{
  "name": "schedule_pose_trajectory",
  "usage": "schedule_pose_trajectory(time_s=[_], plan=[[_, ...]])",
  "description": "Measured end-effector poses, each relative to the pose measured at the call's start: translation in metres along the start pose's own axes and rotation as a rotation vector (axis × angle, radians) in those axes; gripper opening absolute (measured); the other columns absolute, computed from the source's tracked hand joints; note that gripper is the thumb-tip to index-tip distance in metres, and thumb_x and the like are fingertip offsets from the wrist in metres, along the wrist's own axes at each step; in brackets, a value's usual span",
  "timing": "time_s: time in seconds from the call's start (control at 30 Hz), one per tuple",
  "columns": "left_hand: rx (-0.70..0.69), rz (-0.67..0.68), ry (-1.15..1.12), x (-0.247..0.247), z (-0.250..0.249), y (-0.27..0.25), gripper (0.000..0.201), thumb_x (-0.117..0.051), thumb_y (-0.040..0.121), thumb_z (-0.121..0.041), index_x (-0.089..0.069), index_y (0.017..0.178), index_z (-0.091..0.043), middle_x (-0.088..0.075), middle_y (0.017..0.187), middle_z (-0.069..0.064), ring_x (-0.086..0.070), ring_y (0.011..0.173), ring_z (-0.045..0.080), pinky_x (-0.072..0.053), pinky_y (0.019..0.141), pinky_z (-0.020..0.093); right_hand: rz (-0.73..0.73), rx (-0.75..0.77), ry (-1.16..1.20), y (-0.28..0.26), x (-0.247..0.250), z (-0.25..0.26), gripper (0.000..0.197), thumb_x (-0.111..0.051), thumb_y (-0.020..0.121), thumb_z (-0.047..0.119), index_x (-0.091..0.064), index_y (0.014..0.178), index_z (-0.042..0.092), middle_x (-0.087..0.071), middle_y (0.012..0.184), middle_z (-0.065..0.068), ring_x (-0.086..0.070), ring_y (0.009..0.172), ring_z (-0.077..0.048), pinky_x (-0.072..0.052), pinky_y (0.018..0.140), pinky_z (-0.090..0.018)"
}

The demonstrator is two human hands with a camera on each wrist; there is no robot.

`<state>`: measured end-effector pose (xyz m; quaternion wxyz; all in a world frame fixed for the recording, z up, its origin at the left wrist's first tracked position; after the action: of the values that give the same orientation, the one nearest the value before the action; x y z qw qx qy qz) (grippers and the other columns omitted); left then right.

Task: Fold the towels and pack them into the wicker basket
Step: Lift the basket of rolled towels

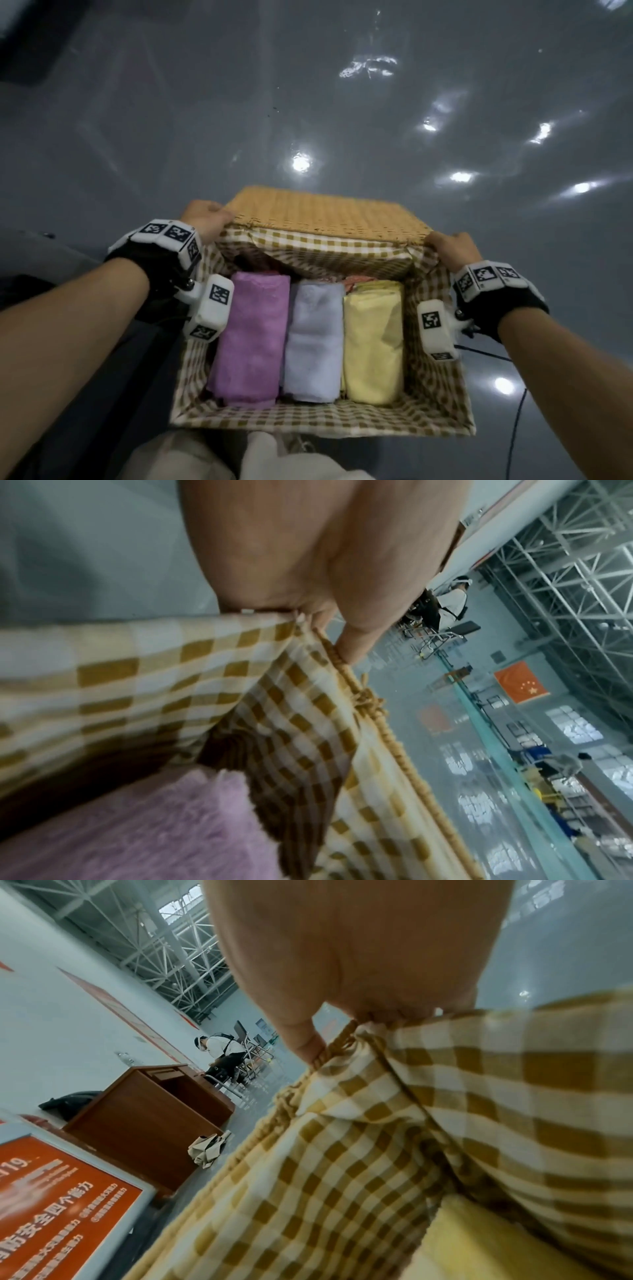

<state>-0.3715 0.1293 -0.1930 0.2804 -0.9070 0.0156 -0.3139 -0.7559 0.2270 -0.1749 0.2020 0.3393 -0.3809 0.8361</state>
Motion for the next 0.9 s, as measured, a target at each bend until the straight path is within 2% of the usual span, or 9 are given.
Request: schedule_pose_trajectory(time_s=[0.13,0.23,0.3,0.43,0.5,0.57,0.6,0.8,0.9], plan=[[-0.037,-0.063,-0.081,0.009,-0.007,0.005,0.057,-0.064,0.087,-0.008,-0.042,0.139,-0.004,-0.051,0.137,0.013,-0.049,0.126,0.026,-0.040,0.105,0.035,-0.068,0.082,0.038,-0.001,-0.007,0.011,0.027,-0.058,0.086,0.009,-0.061,0.101,-0.013,-0.066,0.098,-0.026,-0.062,0.094,-0.037,-0.050,0.079,-0.041],[-0.053,-0.051,-0.114,0.017,-0.010,0.009,0.059,-0.065,0.084,0.000,-0.043,0.138,-0.006,-0.054,0.130,0.012,-0.052,0.121,0.028,-0.042,0.105,0.041,-0.136,0.125,0.060,-0.001,-0.003,0.019,0.031,-0.058,0.081,0.005,-0.059,0.104,-0.016,-0.065,0.096,-0.028,-0.061,0.099,-0.042,-0.051,0.077,-0.042],[-0.063,-0.049,-0.162,0.023,-0.017,0.004,0.061,-0.063,0.086,-0.004,-0.036,0.140,-0.003,-0.050,0.136,0.017,-0.050,0.122,0.033,-0.042,0.103,0.043,-0.146,0.185,0.107,-0.004,0.001,0.022,0.029,-0.060,0.080,0.007,-0.061,0.101,-0.012,-0.066,0.100,-0.027,-0.062,0.097,-0.040,-0.053,0.083,-0.045],[-0.192,-0.151,-0.268,0.049,-0.043,-0.023,0.050,-0.055,0.093,-0.029,-0.040,0.137,-0.011,-0.037,0.141,0.011,-0.045,0.122,0.027,-0.038,0.093,0.034,-0.149,0.327,0.272,-0.022,0.022,0.035,0.033,-0.048,0.094,0.032,-0.061,0.112,0.007,-0.062,0.109,-0.008,-0.057,0.100,-0.023,-0.043,0.084,-0.034],[-0.199,-0.151,-0.357,0.063,-0.052,-0.042,0.037,-0.046,0.096,-0.034,-0.052,0.125,-0.012,-0.047,0.121,0.011,-0.054,0.099,0.025,-0.044,0.083,0.034,-0.168,0.372,0.411,-0.038,0.040,0.043,0.037,-0.036,0.098,0.047,-0.058,0.104,0.018,-0.059,0.101,0.000,-0.056,0.092,-0.019,-0.047,0.080,-0.036],[-0.164,-0.079,-0.624,0.075,-0.054,-0.066,0.029,-0.039,0.097,-0.028,-0.058,0.087,-0.010,-0.047,0.077,0.004,-0.050,0.062,0.017,-0.041,0.060,0.029,-0.137,0.326,0.594,-0.057,0.055,0.044,0.043,-0.026,0.098,0.055,-0.055,0.101,0.023,-0.054,0.092,0.002,-0.054,0.082,-0.015,-0.049,0.071,-0.034],[-0.133,-0.031,-0.745,0.080,-0.053,-0.080,0.031,-0.035,0.097,-0.027,-0.052,0.075,-0.012,-0.043,0.070,0.003,-0.046,0.055,0.016,-0.038,0.056,0.028,-0.107,0.285,0.670,-0.068,0.060,0.042,0.047,-0.024,0.098,0.057,-0.054,0.103,0.023,-0.053,0.091,0.001,-0.053,0.080,-0.016,-0.051,0.070,-0.034],[-0.084,0.226,-0.937,0.095,-0.015,-0.157,0.050,-0.023,0.096,-0.049,-0.057,0.092,-0.012,-0.060,0.082,0.007,-0.058,0.071,0.023,-0.043,0.062,0.029,0.215,0.119,1.037,-0.133,0.069,0.005,0.065,-0.021,0.092,0.067,-0.059,0.102,0.014,-0.061,0.081,-0.005,-0.059,0.065,-0.021,-0.050,0.063,-0.030],[-0.079,0.277,-0.876,0.092,0.009,-0.179,0.024,-0.038,0.096,-0.027,-0.060,0.097,-0.016,-0.067,0.086,0.000,-0.059,0.081,0.019,-0.046,0.063,0.027,0.286,0.120,1.018,-0.159,0.068,-0.026,0.041,-0.034,0.099,0.045,-0.060,0.113,0.016,-0.067,0.096,-0.003,-0.063,0.084,-0.021,-0.048,0.075,-0.034]])
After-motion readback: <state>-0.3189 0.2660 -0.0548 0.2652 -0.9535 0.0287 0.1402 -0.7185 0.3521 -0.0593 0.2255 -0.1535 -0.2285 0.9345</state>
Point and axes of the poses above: each hand's wrist, its own y-axis towards the middle knuckle, its own x-axis out of the back of the hand, z = x × y, the point moved 3 cm from there along y, towards the middle knuckle
